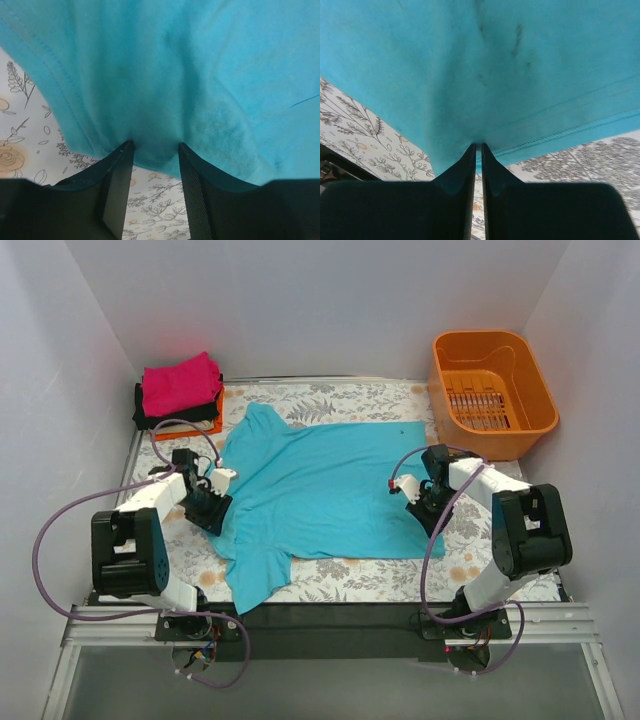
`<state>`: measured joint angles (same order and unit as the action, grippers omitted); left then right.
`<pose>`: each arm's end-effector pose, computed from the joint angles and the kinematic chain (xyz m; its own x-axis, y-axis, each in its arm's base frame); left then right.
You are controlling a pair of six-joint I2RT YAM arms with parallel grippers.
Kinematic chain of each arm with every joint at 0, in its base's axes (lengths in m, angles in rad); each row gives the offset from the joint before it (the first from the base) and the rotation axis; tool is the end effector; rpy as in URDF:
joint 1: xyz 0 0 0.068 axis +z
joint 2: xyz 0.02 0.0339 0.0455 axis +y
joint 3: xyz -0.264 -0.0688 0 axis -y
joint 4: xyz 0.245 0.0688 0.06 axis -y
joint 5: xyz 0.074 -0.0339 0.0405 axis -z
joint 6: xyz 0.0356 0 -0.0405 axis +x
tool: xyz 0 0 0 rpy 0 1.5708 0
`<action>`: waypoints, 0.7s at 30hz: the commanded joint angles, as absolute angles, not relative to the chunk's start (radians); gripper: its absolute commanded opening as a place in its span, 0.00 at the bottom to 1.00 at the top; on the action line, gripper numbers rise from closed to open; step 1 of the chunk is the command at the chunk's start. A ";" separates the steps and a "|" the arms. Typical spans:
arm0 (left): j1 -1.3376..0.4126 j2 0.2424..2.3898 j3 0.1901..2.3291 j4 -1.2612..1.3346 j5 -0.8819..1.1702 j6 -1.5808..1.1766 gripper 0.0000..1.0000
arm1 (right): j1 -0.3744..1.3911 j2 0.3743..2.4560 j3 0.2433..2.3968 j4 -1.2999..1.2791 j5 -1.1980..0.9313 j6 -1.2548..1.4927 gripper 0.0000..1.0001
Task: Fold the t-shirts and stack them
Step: Flatten the tshirt out
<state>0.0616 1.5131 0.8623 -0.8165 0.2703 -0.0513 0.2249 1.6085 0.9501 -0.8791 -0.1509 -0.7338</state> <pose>0.2474 0.0057 0.1686 -0.9898 -0.1106 -0.0896 -0.0827 0.9592 -0.2705 0.2562 0.0641 0.1657 -0.5726 -0.8102 -0.1253 -0.8198 0.5656 0.0893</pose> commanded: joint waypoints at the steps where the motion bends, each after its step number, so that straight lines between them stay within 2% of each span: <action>1: 0.061 1.516 0.807 -0.698 0.118 -0.034 0.39 | 0.226 1.640 0.856 -0.881 -0.068 -0.776 0.12; 5: 0.075 1.545 0.795 -0.638 0.028 -0.044 0.38 | 0.219 1.623 0.775 -0.833 0.059 -0.804 0.12; 10: 0.095 1.565 0.890 -0.675 0.058 -0.025 0.43 | 0.199 1.637 0.795 -0.807 0.109 -0.801 0.10; 15: 0.095 1.479 0.998 -0.814 0.326 0.077 0.46 | 0.199 1.542 0.916 -0.949 -0.117 -0.821 0.16; 17: 0.088 1.453 1.041 -0.836 0.385 0.046 0.48 | 0.201 1.511 1.003 -0.977 -0.175 -0.815 0.22; 21: 0.055 1.534 1.202 -0.842 0.431 -0.073 0.47 | 0.204 1.523 1.145 -0.999 -0.247 -0.766 0.24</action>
